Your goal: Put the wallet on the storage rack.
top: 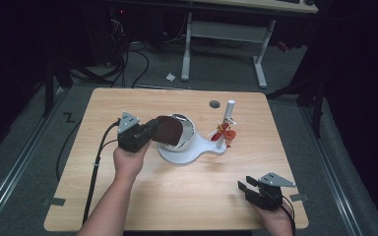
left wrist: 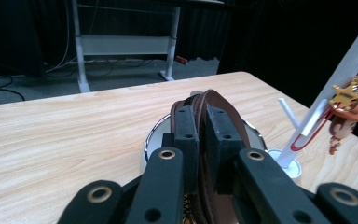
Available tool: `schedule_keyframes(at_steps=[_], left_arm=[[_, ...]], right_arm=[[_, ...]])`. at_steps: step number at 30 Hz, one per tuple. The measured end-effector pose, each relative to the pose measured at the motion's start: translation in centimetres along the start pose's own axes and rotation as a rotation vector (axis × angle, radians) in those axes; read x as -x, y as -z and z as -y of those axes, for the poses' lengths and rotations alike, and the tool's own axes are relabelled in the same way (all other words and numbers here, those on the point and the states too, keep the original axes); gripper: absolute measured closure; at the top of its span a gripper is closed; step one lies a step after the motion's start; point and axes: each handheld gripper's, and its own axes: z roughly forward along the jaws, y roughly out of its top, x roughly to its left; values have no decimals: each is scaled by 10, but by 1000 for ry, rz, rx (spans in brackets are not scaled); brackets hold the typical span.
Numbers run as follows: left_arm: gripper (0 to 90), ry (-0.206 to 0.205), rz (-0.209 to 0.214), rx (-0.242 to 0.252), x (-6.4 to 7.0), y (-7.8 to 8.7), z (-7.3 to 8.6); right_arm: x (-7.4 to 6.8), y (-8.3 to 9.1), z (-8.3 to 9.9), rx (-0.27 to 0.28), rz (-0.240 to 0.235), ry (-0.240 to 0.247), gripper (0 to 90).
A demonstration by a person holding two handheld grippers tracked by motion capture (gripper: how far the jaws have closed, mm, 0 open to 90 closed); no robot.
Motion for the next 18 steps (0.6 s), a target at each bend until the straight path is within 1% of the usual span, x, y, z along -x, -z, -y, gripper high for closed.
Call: schedule_keyframes(at_steps=[1,3,4,5,6,10,11,12,13,15,18], left_arm=[[838,10,-4,4,0,-3,1],[838,9,-4,3,0,-5,1],[838,-2,-16,-6,2,-9,2],[838,-5,-19,-10,3,-10,2],[838,1,-22,-16,3,-12,3],[837,9,-34,-25,3,-13,4],[836,9,-38,-28,3,-13,4],[833,4,-49,-42,2,-14,5],[830,4,-49,-42,2,-14,5],[823,18,-61,-53,0,-15,8],[811,27,-58,-58,-1,-17,10]], right_arm=[[0,0,0,-1,-1,6,570],[0,0,0,-1,-1,3,570],[0,0,0,-1,-4,0,570],[0,0,0,-1,-4,-3,570],[0,1,0,-1,-4,-2,570],[1,1,0,0,-5,0,570],[1,1,0,2,-6,5,570],[1,1,1,-1,-7,3,570],[1,1,1,-1,-7,3,570],[1,1,1,-3,-10,3,570],[0,0,1,-3,-12,1,569]])
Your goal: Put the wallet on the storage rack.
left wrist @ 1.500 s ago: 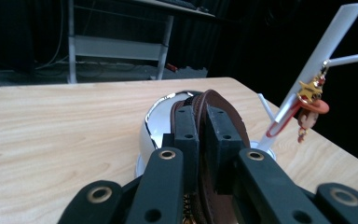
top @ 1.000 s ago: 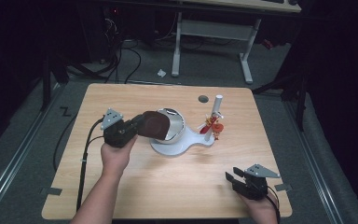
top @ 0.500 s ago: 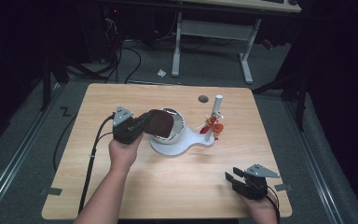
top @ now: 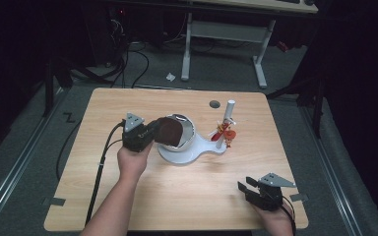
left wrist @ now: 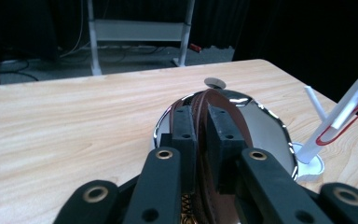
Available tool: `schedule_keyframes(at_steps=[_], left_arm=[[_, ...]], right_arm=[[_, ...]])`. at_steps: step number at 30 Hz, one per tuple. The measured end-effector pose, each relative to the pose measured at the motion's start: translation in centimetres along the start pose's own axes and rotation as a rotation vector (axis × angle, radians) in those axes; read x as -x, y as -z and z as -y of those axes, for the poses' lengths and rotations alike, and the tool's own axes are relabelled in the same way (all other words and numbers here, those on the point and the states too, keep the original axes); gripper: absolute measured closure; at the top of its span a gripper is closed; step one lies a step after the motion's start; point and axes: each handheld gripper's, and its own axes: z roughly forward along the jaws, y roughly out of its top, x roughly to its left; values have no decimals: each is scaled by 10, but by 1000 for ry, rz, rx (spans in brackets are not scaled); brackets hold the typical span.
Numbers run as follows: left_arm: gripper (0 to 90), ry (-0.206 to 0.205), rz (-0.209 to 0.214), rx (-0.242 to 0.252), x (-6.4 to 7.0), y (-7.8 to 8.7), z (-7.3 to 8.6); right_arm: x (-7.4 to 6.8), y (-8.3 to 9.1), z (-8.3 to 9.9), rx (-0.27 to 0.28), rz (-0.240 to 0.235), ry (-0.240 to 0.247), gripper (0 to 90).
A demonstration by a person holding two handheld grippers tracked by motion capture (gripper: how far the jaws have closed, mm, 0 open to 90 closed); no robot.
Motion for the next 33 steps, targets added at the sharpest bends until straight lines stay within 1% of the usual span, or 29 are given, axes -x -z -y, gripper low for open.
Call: schedule_keyframes(at_steps=[1,4,5,7,9,11,14,15,25,26,33], left_arm=[[804,8,-2,-11,0,-4,1],[791,24,-4,-15,-2,-8,2],[787,26,-1,-18,-2,-9,1],[781,16,-6,-18,0,-11,1],[770,19,-6,-20,1,-13,0],[756,20,-5,-21,1,-13,0],[734,21,5,-24,1,-13,0],[717,16,6,-31,2,-13,1],[692,11,24,-35,5,-14,4],[691,14,31,-37,6,-14,4],[636,11,44,-16,8,-8,2]], right_arm=[[-1,-1,0,-8,-1,0,569],[-1,-2,0,-10,-2,2,569],[-1,-2,0,-12,-1,4,569],[0,-2,0,-12,-2,3,569],[1,-2,0,-11,-1,0,569],[1,-1,0,-7,0,1,569],[1,0,1,-7,1,-5,569],[1,0,1,-8,2,-4,569],[0,0,0,-7,2,6,569],[0,0,0,-7,2,5,569],[0,0,0,-7,2,6,569]])
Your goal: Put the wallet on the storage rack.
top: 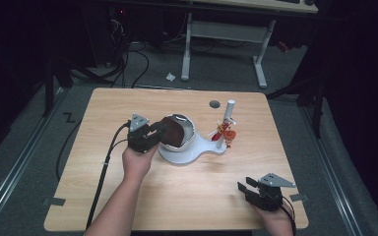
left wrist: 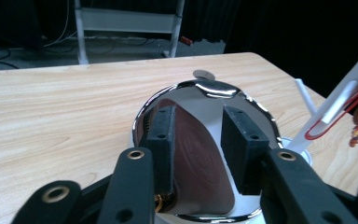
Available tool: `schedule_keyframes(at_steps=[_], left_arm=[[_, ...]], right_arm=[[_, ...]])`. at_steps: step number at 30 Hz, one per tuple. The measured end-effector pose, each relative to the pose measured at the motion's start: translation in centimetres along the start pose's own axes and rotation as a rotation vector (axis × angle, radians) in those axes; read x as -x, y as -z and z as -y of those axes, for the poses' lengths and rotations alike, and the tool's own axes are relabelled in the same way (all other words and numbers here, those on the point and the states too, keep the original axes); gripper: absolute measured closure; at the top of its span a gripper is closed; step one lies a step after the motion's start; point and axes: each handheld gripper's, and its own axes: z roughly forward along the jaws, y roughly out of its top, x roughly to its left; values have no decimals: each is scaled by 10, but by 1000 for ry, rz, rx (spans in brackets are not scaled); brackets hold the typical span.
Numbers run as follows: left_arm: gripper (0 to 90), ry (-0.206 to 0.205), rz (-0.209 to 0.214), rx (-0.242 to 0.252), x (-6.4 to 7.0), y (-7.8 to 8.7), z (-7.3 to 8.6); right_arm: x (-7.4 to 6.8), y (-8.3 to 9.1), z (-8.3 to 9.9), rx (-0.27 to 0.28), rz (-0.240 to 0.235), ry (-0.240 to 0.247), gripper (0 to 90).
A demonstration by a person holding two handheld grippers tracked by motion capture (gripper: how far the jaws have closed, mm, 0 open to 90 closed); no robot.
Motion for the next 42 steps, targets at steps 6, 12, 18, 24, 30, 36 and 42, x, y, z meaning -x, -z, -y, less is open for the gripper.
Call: schedule_keyframes(at_steps=[6,12,18,24,30,36,42], left_arm=[[584,-15,4,9,1,9,-1],[543,-29,11,-1,1,16,2],[489,-53,13,-13,1,25,6],[447,-57,44,-30,-2,39,16],[419,-59,62,-65,-6,48,29],[410,-45,64,-99,-15,60,50],[407,-40,45,-156,-27,71,76]], right_arm=[[-1,-1,0,-3,-2,2,568],[-2,-2,0,-7,-1,5,568],[-2,-3,0,-11,-2,4,568],[0,-5,1,-16,-5,-11,568],[0,-6,1,-19,-8,-13,568],[-1,-7,1,-27,-15,-16,569],[-1,-7,1,-28,-14,-13,568]])
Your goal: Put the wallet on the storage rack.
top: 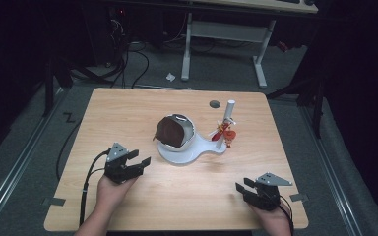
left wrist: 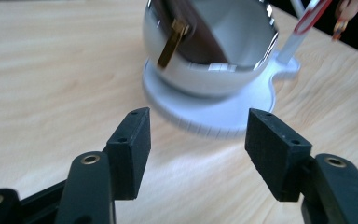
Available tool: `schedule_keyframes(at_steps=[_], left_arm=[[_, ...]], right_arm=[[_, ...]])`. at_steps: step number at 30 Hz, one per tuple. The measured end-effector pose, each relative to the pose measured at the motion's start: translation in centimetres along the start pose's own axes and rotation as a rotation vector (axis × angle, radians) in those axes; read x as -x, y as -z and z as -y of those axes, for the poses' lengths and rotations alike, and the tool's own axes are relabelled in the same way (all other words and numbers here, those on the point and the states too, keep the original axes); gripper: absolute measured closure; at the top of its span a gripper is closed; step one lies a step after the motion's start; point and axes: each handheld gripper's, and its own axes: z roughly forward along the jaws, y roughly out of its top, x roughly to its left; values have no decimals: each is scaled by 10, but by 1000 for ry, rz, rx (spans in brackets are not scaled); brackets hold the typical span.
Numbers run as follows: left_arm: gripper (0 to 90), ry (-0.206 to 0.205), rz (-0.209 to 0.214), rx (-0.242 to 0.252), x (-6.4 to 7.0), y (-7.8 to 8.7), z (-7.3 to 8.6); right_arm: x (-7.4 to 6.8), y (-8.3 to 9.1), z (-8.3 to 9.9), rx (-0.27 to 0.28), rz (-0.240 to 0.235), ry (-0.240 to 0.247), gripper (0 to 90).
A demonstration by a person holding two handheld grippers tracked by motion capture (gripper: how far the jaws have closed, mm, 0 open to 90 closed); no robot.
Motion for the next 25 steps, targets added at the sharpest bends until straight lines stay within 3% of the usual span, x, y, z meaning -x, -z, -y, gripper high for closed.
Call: schedule_keyframes(at_steps=[8,11,14,15,16,19,25], left_arm=[[400,-8,-22,-91,-13,11,35],[398,30,-3,-113,-18,26,53],[388,50,13,-157,-21,33,59],[389,35,3,-176,-22,35,60],[391,-6,-28,-183,-23,37,61],[391,22,-5,-164,-27,37,61],[387,27,11,-144,-29,36,61]], right_arm=[[-1,-1,1,-2,3,2,569],[0,-1,2,-6,8,-4,569],[1,0,2,-5,13,-7,569],[2,1,2,-3,21,-12,568],[2,1,2,-2,25,-11,568],[4,1,2,-3,40,-17,568],[4,1,2,-4,60,-32,567]])
